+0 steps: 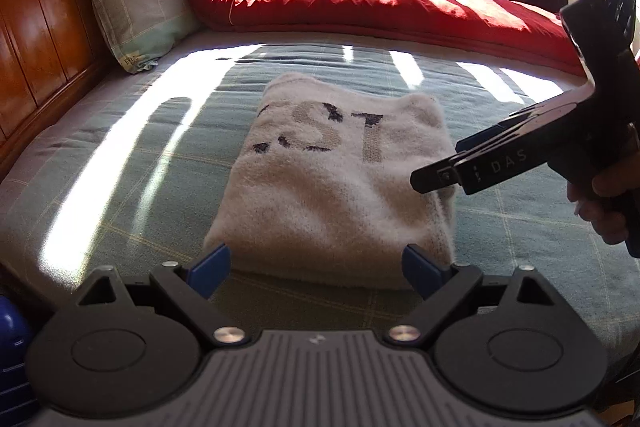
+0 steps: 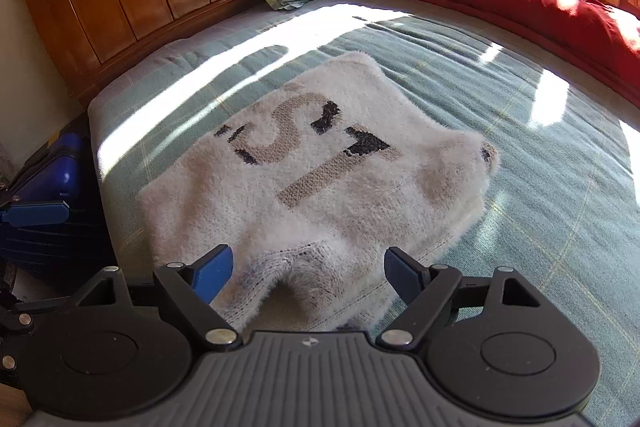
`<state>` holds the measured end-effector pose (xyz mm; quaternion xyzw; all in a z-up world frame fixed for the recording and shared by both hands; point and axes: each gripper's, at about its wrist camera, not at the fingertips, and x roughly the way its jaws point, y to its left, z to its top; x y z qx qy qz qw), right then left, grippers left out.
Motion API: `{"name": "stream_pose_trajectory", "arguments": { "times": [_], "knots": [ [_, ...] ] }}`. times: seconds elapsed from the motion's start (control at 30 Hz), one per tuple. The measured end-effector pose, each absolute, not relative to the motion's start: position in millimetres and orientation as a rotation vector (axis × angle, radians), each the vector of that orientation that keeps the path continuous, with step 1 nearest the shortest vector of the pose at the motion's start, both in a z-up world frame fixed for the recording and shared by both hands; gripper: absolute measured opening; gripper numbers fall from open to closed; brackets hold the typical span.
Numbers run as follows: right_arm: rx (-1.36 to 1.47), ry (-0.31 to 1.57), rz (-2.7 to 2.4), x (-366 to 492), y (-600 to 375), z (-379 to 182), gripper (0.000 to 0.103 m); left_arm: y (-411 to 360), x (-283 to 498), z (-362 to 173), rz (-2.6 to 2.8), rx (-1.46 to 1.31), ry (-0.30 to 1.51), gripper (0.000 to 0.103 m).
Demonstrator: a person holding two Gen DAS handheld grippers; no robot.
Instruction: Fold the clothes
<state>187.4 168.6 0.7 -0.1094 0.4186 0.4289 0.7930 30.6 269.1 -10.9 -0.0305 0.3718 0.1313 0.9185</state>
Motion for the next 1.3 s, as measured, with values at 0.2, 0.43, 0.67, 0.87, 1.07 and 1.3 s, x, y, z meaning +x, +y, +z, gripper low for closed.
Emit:
{"name": "stream_pose_trajectory", "arguments": {
  "times": [0.2,0.43,0.67,0.87,1.07,1.3],
  "knots": [
    [-0.222,0.881,0.906,162.6,138.9,24.3,0.090,234.5,18.9,9.7,0.354,0.047,0.599,0.101],
    [-0.157,0.887,0.876,127.5,91.0,45.5,0.093,200.9,14.6,20.8,0.300,-0.024,0.550,0.103],
    [-0.135,0.898,0.781,97.0,42.6,55.0,0.099,186.1,3.0,18.1,0.365,-0.141,0.597,0.103],
    [-0.133,0.901,0.734,74.3,18.1,62.9,0.103,174.9,-3.1,20.4,0.388,-0.162,0.677,0.103],
    [-0.153,0.901,0.707,58.3,9.0,71.5,0.103,161.2,-8.3,23.3,0.415,-0.157,0.765,0.103],
    [-0.173,0.876,0.716,39.1,3.1,81.6,0.103,144.4,-18.3,32.0,0.463,-0.121,0.811,0.103]
  ]
}}
